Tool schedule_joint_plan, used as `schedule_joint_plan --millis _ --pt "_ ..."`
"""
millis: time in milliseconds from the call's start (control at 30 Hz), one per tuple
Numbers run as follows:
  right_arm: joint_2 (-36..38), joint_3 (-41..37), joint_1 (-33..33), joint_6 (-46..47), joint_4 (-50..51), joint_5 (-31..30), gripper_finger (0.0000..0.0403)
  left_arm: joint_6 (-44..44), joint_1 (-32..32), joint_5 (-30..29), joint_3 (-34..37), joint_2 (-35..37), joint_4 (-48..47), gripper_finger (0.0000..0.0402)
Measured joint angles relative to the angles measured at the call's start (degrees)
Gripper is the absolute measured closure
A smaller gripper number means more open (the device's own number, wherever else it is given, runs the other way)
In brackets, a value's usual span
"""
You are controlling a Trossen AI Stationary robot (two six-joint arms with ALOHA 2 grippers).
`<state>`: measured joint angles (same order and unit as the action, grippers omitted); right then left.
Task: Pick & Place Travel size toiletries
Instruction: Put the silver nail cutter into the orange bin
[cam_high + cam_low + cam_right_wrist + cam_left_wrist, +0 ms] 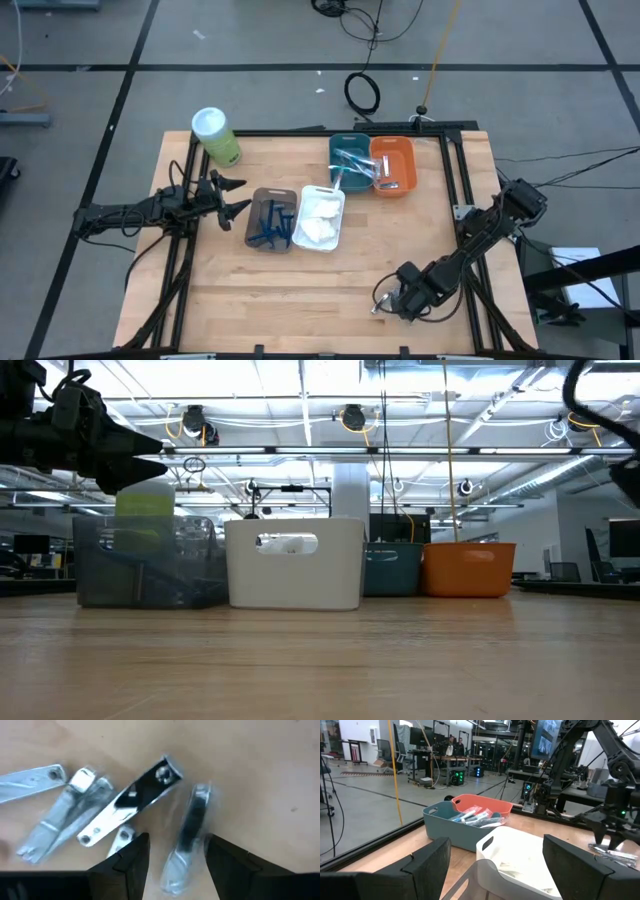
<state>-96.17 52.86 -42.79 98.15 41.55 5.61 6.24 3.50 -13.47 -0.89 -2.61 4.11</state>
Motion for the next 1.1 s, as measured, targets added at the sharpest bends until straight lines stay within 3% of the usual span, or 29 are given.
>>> schedule_joint_plan --millis 167,400,900,1100 --pt "0.0 0.0 0.1 0.4 3.3 -5.8 0.0225 0.0 0.0 0.0 0.0 0.0 0.0 0.0096" --pt "0.1 -0.1 1.4 -2.9 4.9 -8.2 0.0225 0.0 0.0 0.0 0.0 0.0 0.0 0.0096" --pt "0.1 -0.2 1.1 -7.6 2.2 3.5 0.0231 0.0 0.0 0.0 0.0 0.0 0.0 0.0096" --pt "0.1 -0.2 0.4 -6.3 0.9 4.9 0.0243 0.0 0.0 0.0 0.0 0.0 0.0 0.0096"
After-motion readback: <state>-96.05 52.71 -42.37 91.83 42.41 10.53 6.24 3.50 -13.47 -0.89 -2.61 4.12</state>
